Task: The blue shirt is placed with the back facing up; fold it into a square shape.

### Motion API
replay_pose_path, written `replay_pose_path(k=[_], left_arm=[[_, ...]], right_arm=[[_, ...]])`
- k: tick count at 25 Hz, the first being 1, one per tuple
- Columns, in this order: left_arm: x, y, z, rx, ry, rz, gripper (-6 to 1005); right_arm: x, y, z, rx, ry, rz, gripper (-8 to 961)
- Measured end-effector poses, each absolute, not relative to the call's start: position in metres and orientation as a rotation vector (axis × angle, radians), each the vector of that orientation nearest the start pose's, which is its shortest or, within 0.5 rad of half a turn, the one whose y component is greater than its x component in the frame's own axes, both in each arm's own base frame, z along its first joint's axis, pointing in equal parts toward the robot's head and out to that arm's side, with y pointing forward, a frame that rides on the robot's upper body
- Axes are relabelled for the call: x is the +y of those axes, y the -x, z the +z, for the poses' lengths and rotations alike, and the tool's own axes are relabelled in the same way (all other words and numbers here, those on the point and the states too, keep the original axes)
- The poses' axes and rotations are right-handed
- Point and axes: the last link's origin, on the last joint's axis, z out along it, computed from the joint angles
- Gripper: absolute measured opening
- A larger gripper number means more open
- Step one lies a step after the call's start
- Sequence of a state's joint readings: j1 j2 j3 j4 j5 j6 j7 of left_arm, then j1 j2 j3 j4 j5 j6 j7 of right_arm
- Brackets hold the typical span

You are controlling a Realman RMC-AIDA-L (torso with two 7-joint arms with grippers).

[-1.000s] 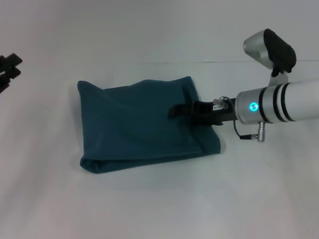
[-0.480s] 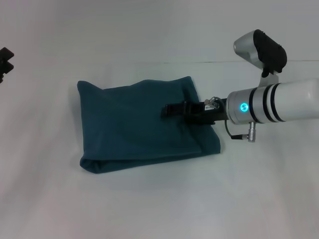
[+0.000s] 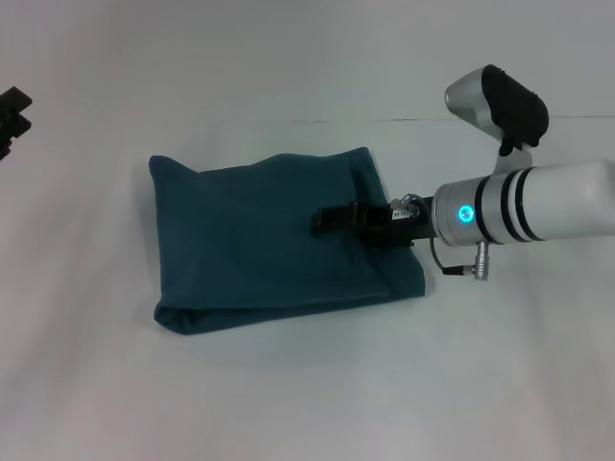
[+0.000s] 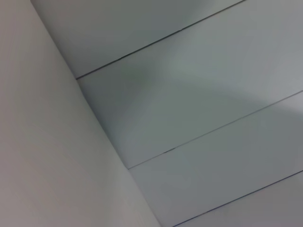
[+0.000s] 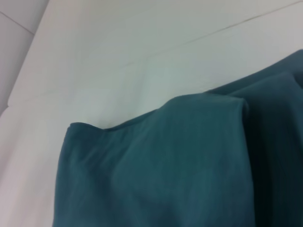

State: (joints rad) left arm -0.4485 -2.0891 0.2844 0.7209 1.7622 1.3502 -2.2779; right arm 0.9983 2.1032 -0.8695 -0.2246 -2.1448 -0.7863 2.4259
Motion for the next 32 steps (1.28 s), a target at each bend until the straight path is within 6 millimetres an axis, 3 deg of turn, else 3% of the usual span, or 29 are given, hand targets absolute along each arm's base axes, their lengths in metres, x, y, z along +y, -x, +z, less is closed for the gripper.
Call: replay_pose_path(k=[12,28,32], left_arm=[[0.3448,0.3267,0.0935,2.268,-2.061,1.890,368],[0.3435,0.3279,0.0930,2.272,-2.061,1.889,369],[0.3427,0.3287,0.0930,2.275,-2.059,1.890,369]], right_arm=[[0.4250,-0.1972,-0.0976,1.789,2.122,0.441,836],[0.4260,-0.1997,-0.0938,1.772,2.117,0.488,132],[0.4259,-0.1987,-0.0919,1.781,2.116,0.529,93]])
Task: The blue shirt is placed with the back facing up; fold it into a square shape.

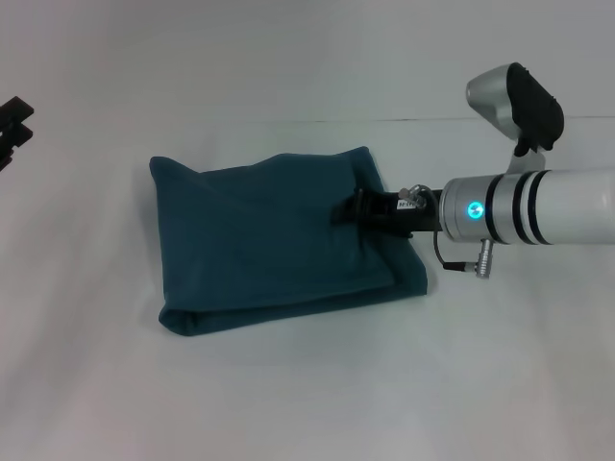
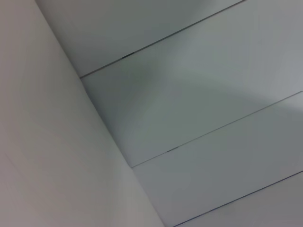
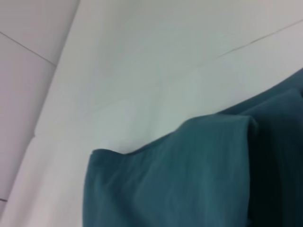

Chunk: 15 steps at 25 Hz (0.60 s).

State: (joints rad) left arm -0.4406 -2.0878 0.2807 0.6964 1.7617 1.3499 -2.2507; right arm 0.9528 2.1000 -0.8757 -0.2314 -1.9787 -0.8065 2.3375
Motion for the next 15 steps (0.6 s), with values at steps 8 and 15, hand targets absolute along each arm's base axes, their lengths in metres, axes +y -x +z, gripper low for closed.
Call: replay_pose_path(k=[8,15], left_arm=[[0.342,0.329,0.093,2.277,-2.058,1.891,368],[0.341,0.331,0.094,2.283,-2.049,1.904,368]], right_arm=[[0.428,-0.187,-0.085,1.785,2.164,0.580,83],[0.428,-0.177,-0.072,1.804,2.205,0.635,93]])
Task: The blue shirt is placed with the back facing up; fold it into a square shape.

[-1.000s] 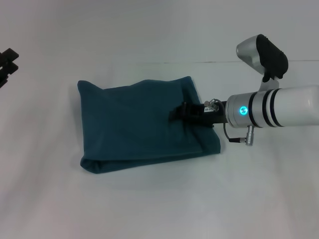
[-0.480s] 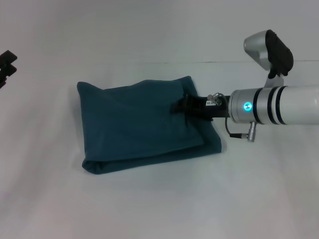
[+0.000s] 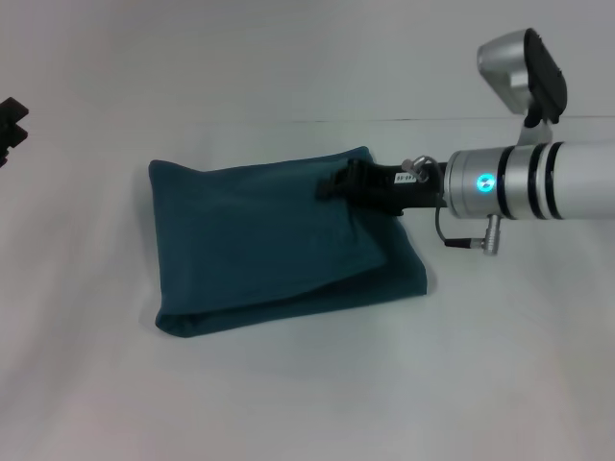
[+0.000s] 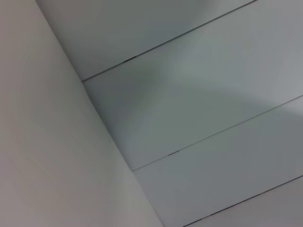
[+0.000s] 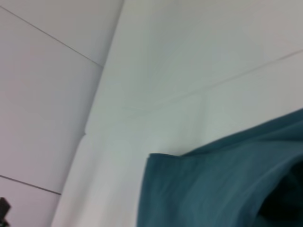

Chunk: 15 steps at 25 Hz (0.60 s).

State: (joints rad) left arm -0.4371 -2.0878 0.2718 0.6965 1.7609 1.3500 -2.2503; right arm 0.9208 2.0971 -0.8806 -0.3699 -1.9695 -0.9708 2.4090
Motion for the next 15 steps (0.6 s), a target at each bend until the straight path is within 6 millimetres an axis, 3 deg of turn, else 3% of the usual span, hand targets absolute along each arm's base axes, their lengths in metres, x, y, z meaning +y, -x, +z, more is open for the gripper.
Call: replay_pose_path(k=[7,15], left_arm=[[0.341,0.331,0.095,2.283,-2.049,1.905,369],[0.341,0.331,0.095,2.284,-2.047,1.907,368]], right_arm=[[0.431,-0.171,-0.053,1.789,2.220,0.688,103],[0.431,-0.175,-0.050,1.776,2.214,0.652,114]])
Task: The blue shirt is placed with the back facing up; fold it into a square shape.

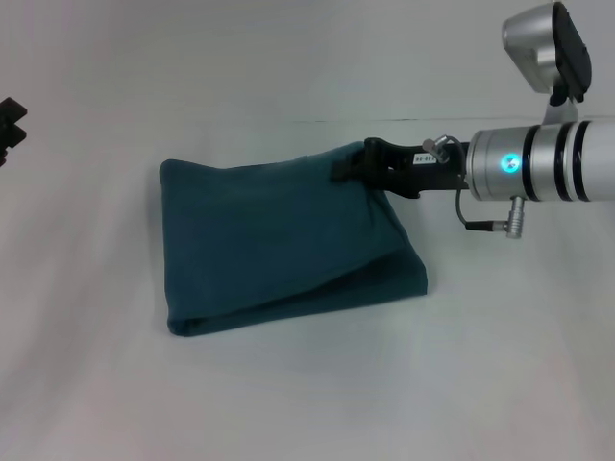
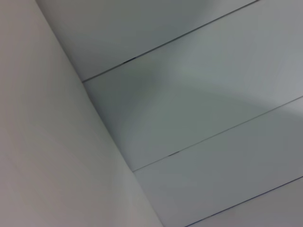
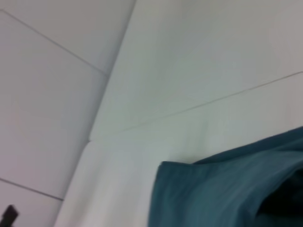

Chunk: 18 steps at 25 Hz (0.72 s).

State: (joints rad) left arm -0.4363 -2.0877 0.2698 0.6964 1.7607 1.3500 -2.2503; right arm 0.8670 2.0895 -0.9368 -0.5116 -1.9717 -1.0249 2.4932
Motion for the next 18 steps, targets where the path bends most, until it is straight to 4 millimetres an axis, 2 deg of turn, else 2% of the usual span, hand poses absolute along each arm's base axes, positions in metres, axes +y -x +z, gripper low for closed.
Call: replay_pose_path(k=[4,9,13,18], left_arm=[[0.341,0.332,0.095,2.285,-2.046,1.907,367],[0.340,0.332,0.092,2.287,-2.039,1.905,369],[0.340,0.333,0.090,2.292,-2.029,1.901,369],[0.340,0.333,0.091,2.289,-2.023,1.914,368]], right_arm=[[0.431,-0.187,-0.051,1.756,2.181,0.610,120],[0.432,-0.189,-0.052,1.716,2.189,0.564,127],[0.434,-0.185,-0.051,1.687,2.204,0.556,133],[0.441,-0.169,-0.043,1.610,2.251,0.562,140]])
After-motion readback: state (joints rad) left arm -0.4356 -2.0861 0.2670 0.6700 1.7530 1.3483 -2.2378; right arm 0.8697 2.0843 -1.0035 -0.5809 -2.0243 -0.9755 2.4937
